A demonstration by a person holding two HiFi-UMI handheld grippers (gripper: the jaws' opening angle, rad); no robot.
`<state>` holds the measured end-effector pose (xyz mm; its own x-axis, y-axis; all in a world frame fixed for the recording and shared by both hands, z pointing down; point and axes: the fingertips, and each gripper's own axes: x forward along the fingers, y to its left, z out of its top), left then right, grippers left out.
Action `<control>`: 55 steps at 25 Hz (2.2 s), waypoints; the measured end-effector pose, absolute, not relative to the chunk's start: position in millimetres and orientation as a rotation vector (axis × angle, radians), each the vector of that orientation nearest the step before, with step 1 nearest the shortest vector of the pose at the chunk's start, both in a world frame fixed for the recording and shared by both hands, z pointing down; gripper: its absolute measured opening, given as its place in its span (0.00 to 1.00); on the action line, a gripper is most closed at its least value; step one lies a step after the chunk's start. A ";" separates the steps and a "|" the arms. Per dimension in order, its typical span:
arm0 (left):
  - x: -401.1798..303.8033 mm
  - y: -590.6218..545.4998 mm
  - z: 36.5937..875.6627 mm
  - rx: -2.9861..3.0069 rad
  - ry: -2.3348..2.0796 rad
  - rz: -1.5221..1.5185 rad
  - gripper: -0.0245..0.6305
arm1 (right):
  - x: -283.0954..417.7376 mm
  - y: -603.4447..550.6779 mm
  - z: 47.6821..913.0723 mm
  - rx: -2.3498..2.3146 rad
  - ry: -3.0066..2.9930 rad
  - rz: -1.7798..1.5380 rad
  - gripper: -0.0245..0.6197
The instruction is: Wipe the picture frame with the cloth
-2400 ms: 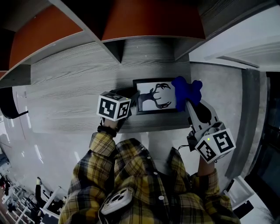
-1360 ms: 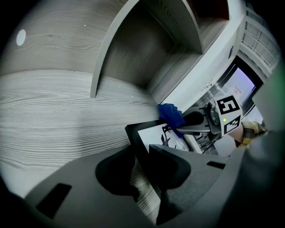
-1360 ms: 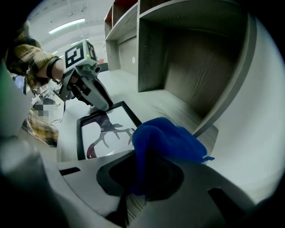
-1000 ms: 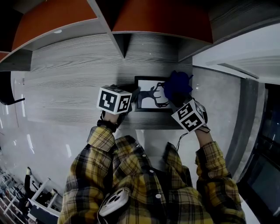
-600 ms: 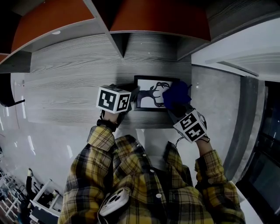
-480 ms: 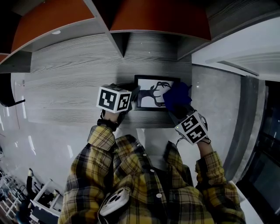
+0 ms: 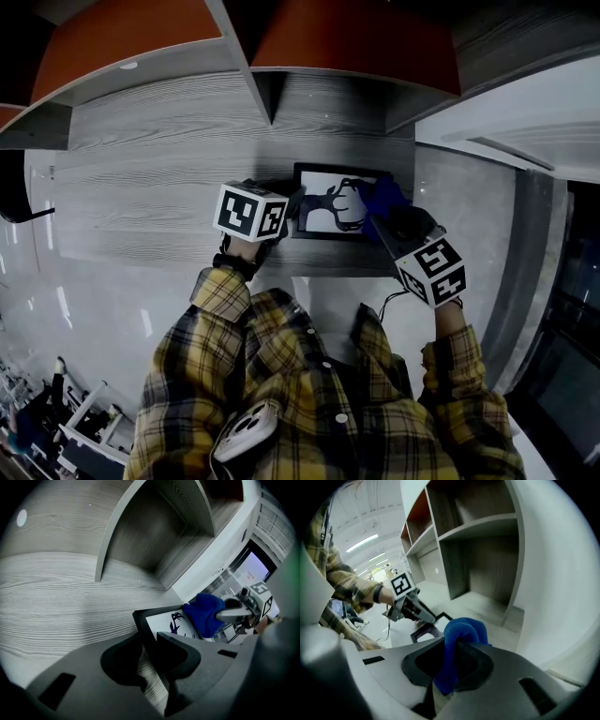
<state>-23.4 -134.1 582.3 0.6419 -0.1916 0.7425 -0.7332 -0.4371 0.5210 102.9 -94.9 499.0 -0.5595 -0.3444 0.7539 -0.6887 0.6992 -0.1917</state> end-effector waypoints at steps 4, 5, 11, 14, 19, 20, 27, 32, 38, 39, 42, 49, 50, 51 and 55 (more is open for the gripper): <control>-23.9 -134.7 581.8 1.964 -0.726 0.753 0.19 | 95.0 -149.3 490.3 0.890 -2.219 0.557 0.12; -23.7 -134.9 581.8 1.964 -0.726 0.751 0.19 | 91.3 -157.8 499.1 0.886 -2.199 0.547 0.12; -22.1 -133.8 582.2 1.966 -0.723 0.741 0.19 | 70.4 -165.2 564.1 0.783 -2.057 0.494 0.12; -22.8 -134.4 581.3 1.969 -0.723 0.732 0.19 | 69.7 -165.1 563.8 0.809 -2.075 0.520 0.12; -23.6 -134.2 581.8 1.966 -0.724 0.729 0.19 | 65.8 -146.9 567.4 0.740 -2.064 0.586 0.12; -23.7 -134.2 581.9 1.965 -0.723 0.729 0.19 | 64.9 -143.1 568.1 0.734 -2.063 0.595 0.12; -23.9 -133.4 581.9 1.960 -0.721 0.724 0.19 | 58.3 -107.4 567.9 0.661 -2.059 0.758 0.12; -23.6 -135.1 581.8 1.961 -0.717 0.721 0.19 | 56.3 -81.2 567.2 0.618 -2.060 0.853 0.12; -23.6 -134.9 582.3 1.958 -0.710 0.723 0.19 | 55.4 -52.8 561.3 0.584 -2.070 0.935 0.12; -23.3 -134.6 582.4 1.958 -0.708 0.724 0.19 | 55.3 -47.4 559.3 0.575 -2.074 0.946 0.12; -22.8 -133.9 581.8 1.960 -0.703 0.727 0.19 | 55.8 -26.3 557.2 0.497 -2.056 0.957 0.12; -22.2 -133.6 582.1 1.964 -0.696 0.728 0.19 | 54.3 -43.9 526.8 0.568 -2.168 0.973 0.12; -22.4 -133.7 581.8 1.966 -0.695 0.728 0.19 | 52.5 -57.6 513.3 0.613 -2.209 0.961 0.12; -22.8 -133.6 581.5 1.967 -0.696 0.727 0.19 | 50.0 -72.2 500.0 0.654 -2.251 0.938 0.12; -23.7 -133.7 580.7 1.974 -0.698 0.721 0.19 | 31.9 -127.9 468.0 0.760 -2.360 0.824 0.12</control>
<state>-23.7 -133.7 580.7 0.6713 -0.1891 0.7167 -0.7102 -0.4409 0.5489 31.9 -127.9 468.0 -0.7057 -0.3302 0.6269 -0.6487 0.6570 -0.3841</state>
